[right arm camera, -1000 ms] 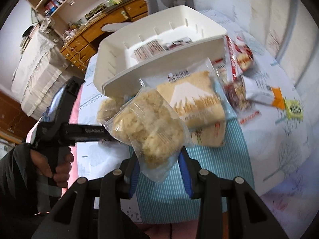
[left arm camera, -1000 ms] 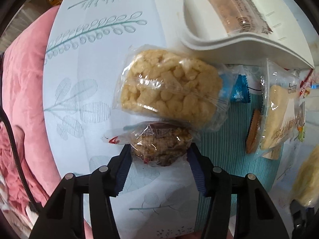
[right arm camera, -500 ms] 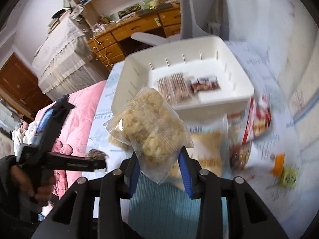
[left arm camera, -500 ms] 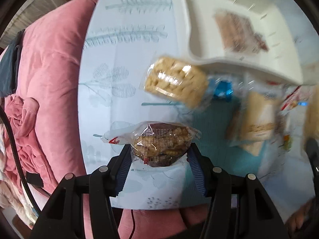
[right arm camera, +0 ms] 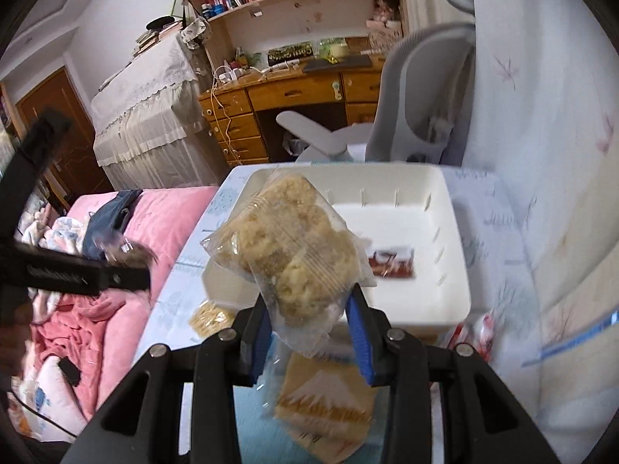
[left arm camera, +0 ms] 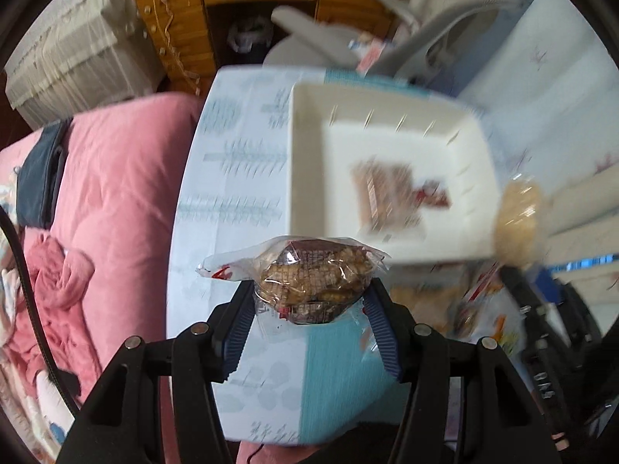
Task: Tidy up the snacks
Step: 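Lift the nut bar with the left tool into the tray while the right tool drops the rice bag there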
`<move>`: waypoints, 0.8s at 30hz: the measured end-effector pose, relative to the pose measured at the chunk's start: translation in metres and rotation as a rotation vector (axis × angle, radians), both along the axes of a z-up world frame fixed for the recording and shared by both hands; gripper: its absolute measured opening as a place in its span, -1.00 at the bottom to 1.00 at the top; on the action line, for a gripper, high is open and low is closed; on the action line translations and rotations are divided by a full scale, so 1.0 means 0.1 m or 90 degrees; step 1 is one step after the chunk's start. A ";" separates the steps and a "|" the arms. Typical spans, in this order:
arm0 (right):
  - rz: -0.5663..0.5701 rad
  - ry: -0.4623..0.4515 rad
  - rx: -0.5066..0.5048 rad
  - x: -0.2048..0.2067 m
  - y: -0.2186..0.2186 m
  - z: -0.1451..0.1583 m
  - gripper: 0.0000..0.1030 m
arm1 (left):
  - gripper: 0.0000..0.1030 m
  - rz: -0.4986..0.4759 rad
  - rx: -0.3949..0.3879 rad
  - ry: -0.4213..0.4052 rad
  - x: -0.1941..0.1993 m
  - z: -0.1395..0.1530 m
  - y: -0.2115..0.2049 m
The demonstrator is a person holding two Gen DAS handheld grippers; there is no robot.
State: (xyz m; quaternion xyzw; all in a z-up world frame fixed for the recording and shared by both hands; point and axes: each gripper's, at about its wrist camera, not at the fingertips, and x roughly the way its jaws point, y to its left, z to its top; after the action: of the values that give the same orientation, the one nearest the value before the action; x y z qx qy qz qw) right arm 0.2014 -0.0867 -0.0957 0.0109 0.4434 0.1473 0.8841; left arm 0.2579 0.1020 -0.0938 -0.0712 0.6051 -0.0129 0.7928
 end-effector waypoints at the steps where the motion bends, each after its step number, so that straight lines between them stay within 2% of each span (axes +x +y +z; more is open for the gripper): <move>1: 0.001 -0.004 -0.002 0.03 -0.01 -0.01 -0.28 | 0.08 0.000 -0.002 -0.018 0.03 0.05 -0.03; 5: 0.003 -0.009 -0.001 0.14 -0.08 -0.03 -0.28 | 0.10 0.001 -0.006 -0.076 0.15 0.16 -0.16; 9: 0.001 -0.012 0.005 0.20 -0.14 -0.05 -0.28 | 0.11 -0.006 -0.014 -0.103 0.22 0.16 -0.29; 12: -0.005 -0.012 0.007 0.23 -0.19 -0.07 -0.24 | 0.26 -0.006 -0.018 -0.119 0.27 0.16 -0.36; 16: -0.028 0.009 0.007 0.30 -0.27 -0.13 -0.04 | 0.40 -0.004 -0.005 -0.116 0.33 0.14 -0.42; 19: -0.043 0.018 0.016 0.31 -0.33 -0.15 0.13 | 0.42 -0.001 -0.005 -0.098 0.34 0.09 -0.44; 24: -0.058 0.024 0.012 0.29 -0.35 -0.13 0.20 | 0.43 -0.003 -0.005 -0.089 0.28 0.09 -0.42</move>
State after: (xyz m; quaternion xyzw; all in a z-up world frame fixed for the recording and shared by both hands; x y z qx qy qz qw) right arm 0.2300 -0.1213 -0.1090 0.0424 0.4578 0.1110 0.8811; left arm 0.2862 0.0600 -0.0845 -0.0715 0.5481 -0.0218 0.8331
